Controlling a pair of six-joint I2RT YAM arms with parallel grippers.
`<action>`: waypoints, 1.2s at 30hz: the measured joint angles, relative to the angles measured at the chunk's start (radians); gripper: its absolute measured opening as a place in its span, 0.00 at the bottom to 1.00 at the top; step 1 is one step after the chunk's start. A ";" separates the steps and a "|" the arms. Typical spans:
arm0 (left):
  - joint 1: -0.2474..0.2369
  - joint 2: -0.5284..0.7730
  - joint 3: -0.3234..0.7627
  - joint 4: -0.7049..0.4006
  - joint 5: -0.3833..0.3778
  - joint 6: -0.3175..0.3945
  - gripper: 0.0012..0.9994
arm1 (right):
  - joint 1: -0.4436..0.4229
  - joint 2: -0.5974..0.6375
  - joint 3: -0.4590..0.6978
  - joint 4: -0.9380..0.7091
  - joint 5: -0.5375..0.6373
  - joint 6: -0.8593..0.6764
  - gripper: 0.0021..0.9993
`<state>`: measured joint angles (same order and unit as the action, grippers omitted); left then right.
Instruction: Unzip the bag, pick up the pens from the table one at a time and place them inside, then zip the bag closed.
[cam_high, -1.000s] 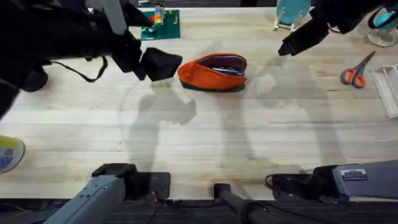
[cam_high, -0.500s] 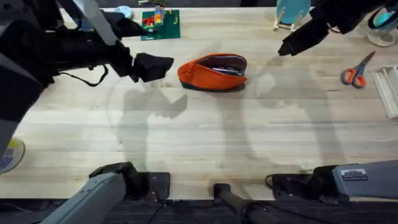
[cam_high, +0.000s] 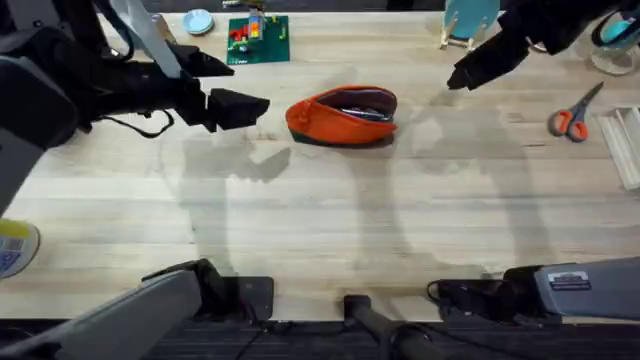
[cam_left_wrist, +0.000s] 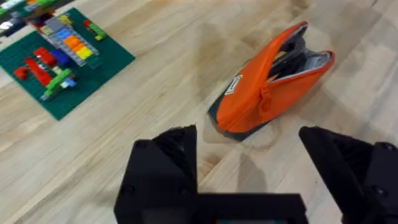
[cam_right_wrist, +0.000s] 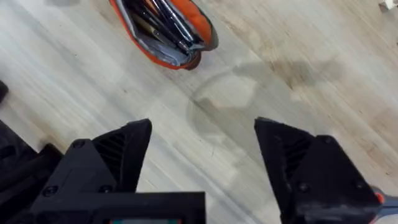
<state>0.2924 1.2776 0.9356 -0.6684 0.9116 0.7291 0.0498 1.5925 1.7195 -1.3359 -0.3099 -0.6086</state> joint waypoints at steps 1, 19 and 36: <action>0.000 0.009 0.000 -0.001 0.010 0.011 0.99 | 0.000 0.000 0.000 0.000 0.000 0.000 1.00; 0.000 0.105 0.000 -0.001 0.091 0.152 0.99 | 0.000 0.000 0.000 0.000 0.000 0.000 1.00; 0.000 0.105 0.000 0.003 0.091 0.155 0.99 | 0.000 0.000 0.000 -0.057 -0.071 0.108 1.00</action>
<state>0.2924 1.3823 0.9356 -0.6659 1.0027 0.8837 0.0502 1.5925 1.7195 -1.3926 -0.3811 -0.5007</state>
